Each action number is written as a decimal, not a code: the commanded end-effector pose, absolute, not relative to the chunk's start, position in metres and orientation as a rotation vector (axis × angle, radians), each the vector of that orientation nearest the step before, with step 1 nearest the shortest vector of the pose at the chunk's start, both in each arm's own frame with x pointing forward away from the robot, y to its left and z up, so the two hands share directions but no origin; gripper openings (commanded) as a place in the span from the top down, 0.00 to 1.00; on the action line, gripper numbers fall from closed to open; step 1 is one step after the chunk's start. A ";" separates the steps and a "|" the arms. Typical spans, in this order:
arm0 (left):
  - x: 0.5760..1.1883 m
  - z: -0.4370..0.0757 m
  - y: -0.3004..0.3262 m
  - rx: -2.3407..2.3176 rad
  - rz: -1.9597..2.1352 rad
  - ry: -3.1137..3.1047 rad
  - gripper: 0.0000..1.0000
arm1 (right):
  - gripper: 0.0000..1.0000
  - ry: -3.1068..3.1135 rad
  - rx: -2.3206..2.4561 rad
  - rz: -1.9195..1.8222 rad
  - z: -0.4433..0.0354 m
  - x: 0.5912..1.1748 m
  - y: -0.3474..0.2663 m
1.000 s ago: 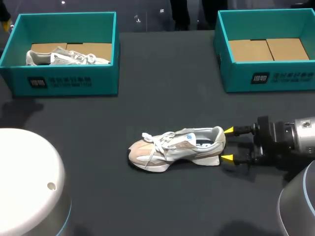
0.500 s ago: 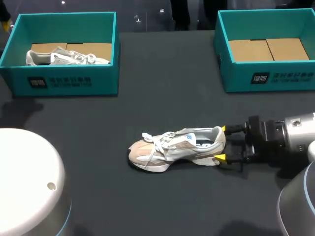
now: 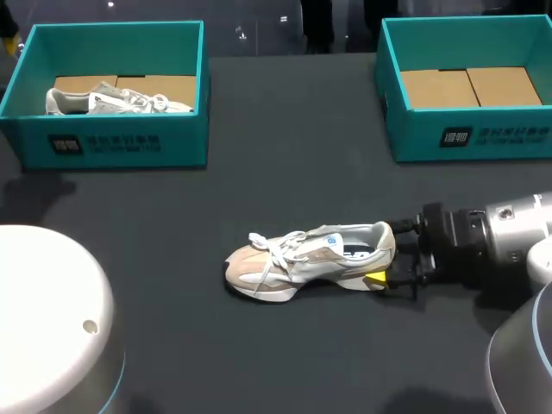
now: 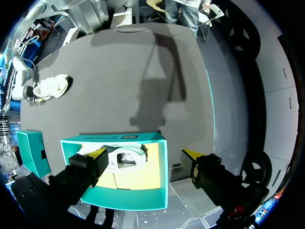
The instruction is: Take the shoe out of the shoebox, open the shoe tongue, remove and reinsert the insole, then place the shoe into the shoebox
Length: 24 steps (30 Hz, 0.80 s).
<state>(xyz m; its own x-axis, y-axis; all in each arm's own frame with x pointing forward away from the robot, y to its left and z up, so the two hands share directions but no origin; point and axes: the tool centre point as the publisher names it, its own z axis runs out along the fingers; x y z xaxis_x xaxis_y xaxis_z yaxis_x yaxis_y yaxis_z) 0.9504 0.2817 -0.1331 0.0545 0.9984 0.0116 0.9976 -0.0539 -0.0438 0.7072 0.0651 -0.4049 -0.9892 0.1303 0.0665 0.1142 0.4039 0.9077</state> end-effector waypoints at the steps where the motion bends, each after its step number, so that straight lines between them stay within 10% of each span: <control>1: 0.950 -0.133 0.282 -2.253 0.030 -2.131 0.00 | 0.00 2.624 0.226 1.694 -0.409 0.711 0.070; 16: 0.950 -0.133 0.282 -2.253 0.030 -2.131 0.00 | 0.00 2.635 0.208 1.701 -0.412 0.710 0.074; 20: 0.950 -0.133 0.282 -2.253 0.030 -2.131 0.00 | 1.00 2.638 0.198 1.698 -0.412 0.709 0.076; 24: 0.950 -0.133 0.282 -2.253 0.030 -2.131 0.00 | 1.00 2.639 0.188 1.695 -0.413 0.708 0.077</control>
